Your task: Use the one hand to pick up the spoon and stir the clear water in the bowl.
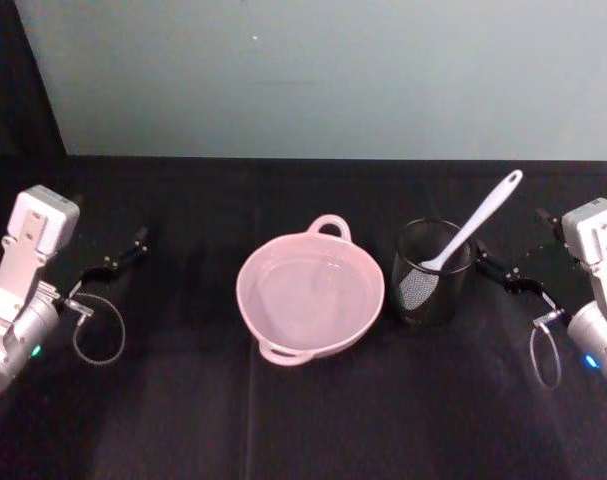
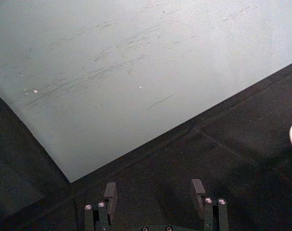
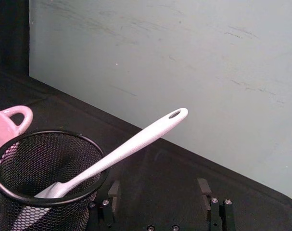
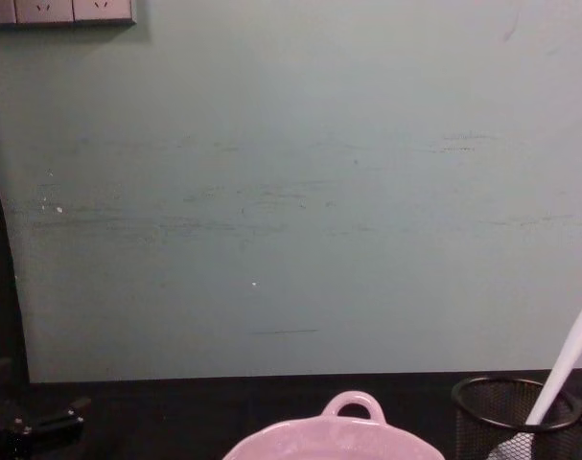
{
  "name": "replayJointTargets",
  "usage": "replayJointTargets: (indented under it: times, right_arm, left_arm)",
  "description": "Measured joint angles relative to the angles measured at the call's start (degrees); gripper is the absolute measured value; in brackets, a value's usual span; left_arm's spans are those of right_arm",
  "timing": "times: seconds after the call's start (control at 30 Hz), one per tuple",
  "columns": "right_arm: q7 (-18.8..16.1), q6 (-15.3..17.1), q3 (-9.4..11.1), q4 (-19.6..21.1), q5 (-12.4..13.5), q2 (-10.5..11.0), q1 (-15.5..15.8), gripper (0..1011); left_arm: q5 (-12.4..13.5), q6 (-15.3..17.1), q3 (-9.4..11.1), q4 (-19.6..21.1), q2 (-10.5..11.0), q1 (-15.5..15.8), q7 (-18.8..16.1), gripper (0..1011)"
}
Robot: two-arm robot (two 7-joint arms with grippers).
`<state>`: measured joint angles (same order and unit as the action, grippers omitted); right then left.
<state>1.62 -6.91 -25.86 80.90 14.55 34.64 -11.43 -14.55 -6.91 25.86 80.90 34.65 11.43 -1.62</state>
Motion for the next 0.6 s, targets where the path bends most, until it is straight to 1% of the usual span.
replayJointTargets:
  times: [0.6]
  right_arm:
    - [0.00, 0.00, 0.00, 0.00, 0.00, 0.00, 0.00, 1002]
  left_arm:
    - [0.00, 0.00, 0.00, 0.00, 0.00, 0.00, 0.00, 1011]
